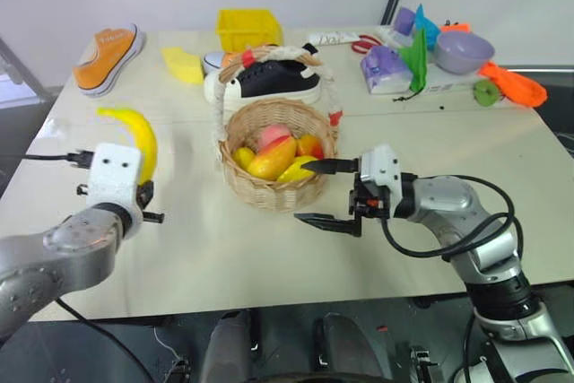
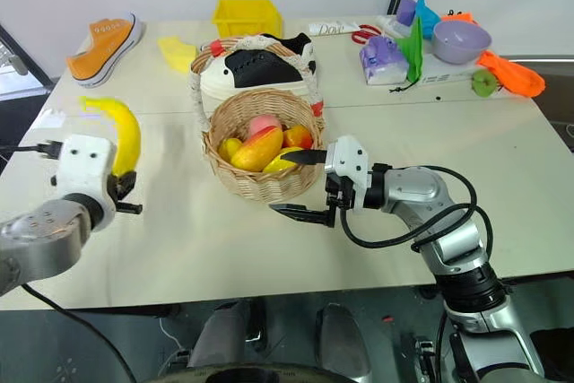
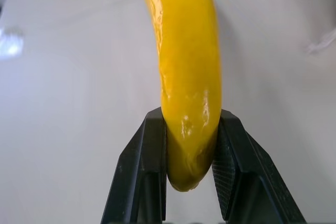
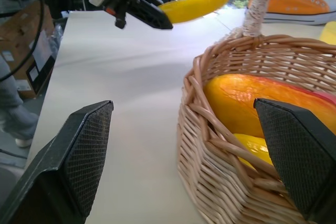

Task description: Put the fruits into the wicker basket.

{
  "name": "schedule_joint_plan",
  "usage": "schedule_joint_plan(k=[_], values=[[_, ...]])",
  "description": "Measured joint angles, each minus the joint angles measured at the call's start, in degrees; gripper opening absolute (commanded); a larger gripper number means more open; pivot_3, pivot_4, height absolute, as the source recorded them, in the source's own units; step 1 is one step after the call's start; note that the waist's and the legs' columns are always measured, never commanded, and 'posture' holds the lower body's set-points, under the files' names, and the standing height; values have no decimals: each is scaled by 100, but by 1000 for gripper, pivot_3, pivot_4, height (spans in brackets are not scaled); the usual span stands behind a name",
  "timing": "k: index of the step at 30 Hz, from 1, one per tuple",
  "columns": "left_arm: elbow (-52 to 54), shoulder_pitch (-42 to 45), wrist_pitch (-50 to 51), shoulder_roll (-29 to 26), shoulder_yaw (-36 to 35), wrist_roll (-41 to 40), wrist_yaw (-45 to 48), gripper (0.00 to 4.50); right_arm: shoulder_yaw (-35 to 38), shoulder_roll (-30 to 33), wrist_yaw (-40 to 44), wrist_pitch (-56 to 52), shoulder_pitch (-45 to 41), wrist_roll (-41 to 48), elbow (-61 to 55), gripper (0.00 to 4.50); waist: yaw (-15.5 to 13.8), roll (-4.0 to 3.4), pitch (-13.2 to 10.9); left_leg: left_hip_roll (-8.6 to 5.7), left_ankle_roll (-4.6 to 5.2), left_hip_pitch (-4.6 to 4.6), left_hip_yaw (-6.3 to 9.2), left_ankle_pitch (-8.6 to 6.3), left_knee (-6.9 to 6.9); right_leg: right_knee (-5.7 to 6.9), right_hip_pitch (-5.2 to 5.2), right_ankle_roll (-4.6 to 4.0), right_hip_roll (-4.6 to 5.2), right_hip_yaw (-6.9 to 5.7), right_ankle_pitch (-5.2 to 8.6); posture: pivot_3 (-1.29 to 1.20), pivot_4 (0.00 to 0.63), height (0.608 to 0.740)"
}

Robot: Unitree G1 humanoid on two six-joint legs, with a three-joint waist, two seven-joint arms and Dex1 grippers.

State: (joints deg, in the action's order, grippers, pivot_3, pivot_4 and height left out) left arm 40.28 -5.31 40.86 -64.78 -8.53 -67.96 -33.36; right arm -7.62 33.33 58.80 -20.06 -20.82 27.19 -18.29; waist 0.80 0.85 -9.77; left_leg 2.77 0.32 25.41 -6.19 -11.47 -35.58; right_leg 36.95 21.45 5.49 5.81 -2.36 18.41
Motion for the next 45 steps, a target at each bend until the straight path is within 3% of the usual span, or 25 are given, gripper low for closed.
schedule_joint_plan(k=[4, 10, 19, 24, 29, 32, 37, 41, 45], values=[[471, -753, -1092, 720, -443, 1401, 1577, 1039, 8, 22, 2, 4, 2, -6, 0, 4500, -20, 2, 1, -1, -13, 2, -6, 8, 41, -12, 19, -14, 5, -3, 6, 0, 150, 733], [1051, -558, -1567, 851, -495, 2438, 3173, 1039, 10, 31, -6, 40, -8, -52, 14, 4500, 4, 0, 2, -1, -12, 4, -9, 8, 49, -16, 15, -19, 6, -3, 8, 0, 150, 733], [1647, -579, -1337, 765, -686, 2549, 4624, 1039, 115, 90, -4, 79, -8, -123, 78, 4500, 13, 0, 1, 2, -8, -1, -9, 11, 42, -13, 5, -17, -1, -6, 8, 0, 150, 733], [1772, -524, -775, 479, -672, 2144, 5187, 1039, 115, 82, -6, 86, -8, -138, 101, 4500, 1, 0, 1, 2, -7, -4, -9, 11, 31, -6, -1, -16, -4, -6, 7, 0, 150, 733], [1478, 484, -6, 411, -232, 1678, 5195, 1039, 133, 49, -47, 111, 3, -171, 123, 4500, -18, 0, 1, 6, 7, -8, -4, 20, 19, 6, -7, -14, -18, -7, 7, 0, 150, 733], [906, 1538, 560, 562, 182, 1647, 4977, 1039, 151, 42, -111, 119, 16, -185, 114, 4500, -23, 1, 1, 8, 9, -7, 2, 21, 1, 20, -10, -11, -27, -11, 5, 0, 150, 733], [38, 3061, 1284, 879, 1068, 1994, 5002, 1039, 271, 96, -283, 78, 157, -188, -3, 4500, -29, 5, -2, 8, 11, -3, 1, 22, -15, 27, -10, 32, -46, -16, -16, 0, 150, 733], [-527, 3709, 1749, 1153, 1547, 2248, 5215, 1039, 374, 150, -411, 43, 266, -188, -106, 4500, -25, 7, -2, 10, 10, -2, 1, 22, -19, 30, -9, 37, -49, -16, -18, 0, 150, 733], [-836, 4015, 1902, 1364, 1841, 2512, 5464, 2463, 414, 160, -519, 18, 337, -188, -224, 4500, -22, 7, -3, 13, 9, -2, 1, 23, -22, 33, -8, 38, -56, -15, -17, 0, 150, 733]])
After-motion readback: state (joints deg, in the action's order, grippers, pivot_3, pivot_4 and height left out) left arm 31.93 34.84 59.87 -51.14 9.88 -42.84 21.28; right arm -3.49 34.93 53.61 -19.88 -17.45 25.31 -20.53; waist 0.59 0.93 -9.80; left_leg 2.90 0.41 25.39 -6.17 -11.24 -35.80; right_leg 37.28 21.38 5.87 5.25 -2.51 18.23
